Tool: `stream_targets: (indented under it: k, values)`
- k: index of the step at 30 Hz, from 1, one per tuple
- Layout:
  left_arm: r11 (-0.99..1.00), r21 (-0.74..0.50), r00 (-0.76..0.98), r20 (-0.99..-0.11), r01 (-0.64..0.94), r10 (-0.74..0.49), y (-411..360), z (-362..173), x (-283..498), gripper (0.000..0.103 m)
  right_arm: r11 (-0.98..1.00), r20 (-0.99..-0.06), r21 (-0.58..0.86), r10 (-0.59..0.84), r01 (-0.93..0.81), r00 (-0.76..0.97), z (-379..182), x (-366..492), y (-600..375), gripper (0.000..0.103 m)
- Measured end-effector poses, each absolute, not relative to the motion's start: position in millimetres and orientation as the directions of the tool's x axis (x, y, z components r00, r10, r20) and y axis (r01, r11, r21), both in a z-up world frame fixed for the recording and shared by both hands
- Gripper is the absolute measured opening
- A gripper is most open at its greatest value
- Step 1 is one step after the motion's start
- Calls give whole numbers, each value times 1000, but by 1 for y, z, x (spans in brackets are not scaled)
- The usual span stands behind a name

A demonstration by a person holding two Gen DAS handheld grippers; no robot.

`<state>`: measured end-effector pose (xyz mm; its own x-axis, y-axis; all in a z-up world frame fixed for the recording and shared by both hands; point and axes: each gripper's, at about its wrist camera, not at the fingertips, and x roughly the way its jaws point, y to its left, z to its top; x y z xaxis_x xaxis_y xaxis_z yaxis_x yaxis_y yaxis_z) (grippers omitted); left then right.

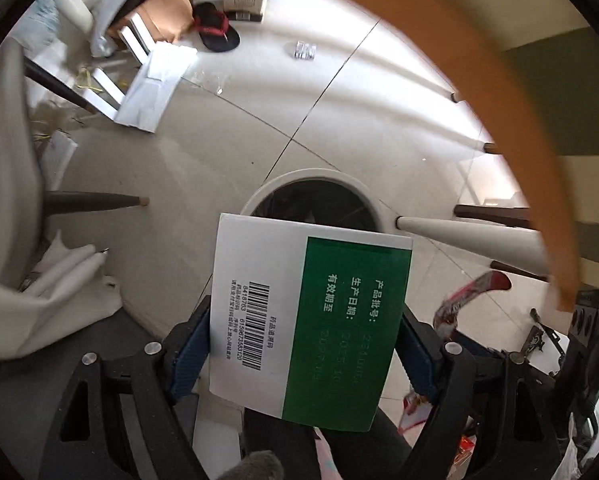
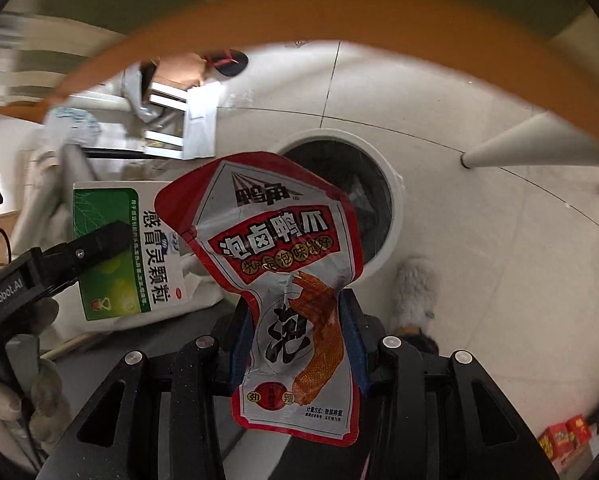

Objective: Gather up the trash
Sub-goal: 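Carry the medicine box and red packet over the white trash bin with both tools, then open the left tool to drop the medicine box into the bin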

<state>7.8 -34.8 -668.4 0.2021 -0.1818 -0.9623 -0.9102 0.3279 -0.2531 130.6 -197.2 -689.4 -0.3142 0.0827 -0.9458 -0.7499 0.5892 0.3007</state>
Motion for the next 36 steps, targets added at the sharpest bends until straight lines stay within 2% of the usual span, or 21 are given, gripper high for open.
stream_targets:
  k: [1, 2, 3, 5, 6, 8, 10, 13, 17, 20, 36]
  values:
    - [337, -245, 195, -965, -909, -176, -33, -682, 9, 84, 590, -946, 301, 83, -750, -314, -707, 132, -195, 43]
    - [345, -243, 195, -966, -906, -169, -32, -695, 12, 89, 593, -943, 306, 85, -745, -320, -724, 133, -194, 44]
    - [352, -235, 190, -969, -906, -159, -35, -703, 13, 101, 597, -938, 321, 96, -735, -332, -739, 134, -191, 45]
    - [378, -211, 174, -976, -901, -131, -36, -716, 15, 103, 595, -937, 330, 114, -733, -329, -764, 137, -188, 50]
    - [391, -191, 158, -981, -900, -115, -37, -723, 17, 103, 593, -935, 338, 124, -730, -333, -774, 138, -187, 56]
    - [405, -152, 134, -988, -902, -73, -41, -733, 14, 103, 583, -931, 354, 148, -732, -333, -793, 138, -178, 85]
    - [400, -113, 114, -993, -910, -22, -44, -736, 10, 103, 549, -950, 310, 140, -776, -280, -802, 136, -176, 92]
    - [386, -63, 67, -998, -920, -3, -45, -744, 1, 103, 520, -984, 179, 78, -835, -162, -809, 133, -177, 97]
    - [375, -22, 18, -1000, -927, -14, -52, -741, -10, 103, 531, -997, 74, 19, -844, -75, -810, 134, -182, 98]
    - [376, 6, -10, -1000, -926, -8, -57, -737, -14, 103, 538, -999, 51, 12, -842, -54, -800, 138, -190, 98]
    - [344, 48, -57, -998, -938, -15, -91, -648, -33, 103, 519, -1000, 21, 9, -855, -19, -694, 128, -211, 98]
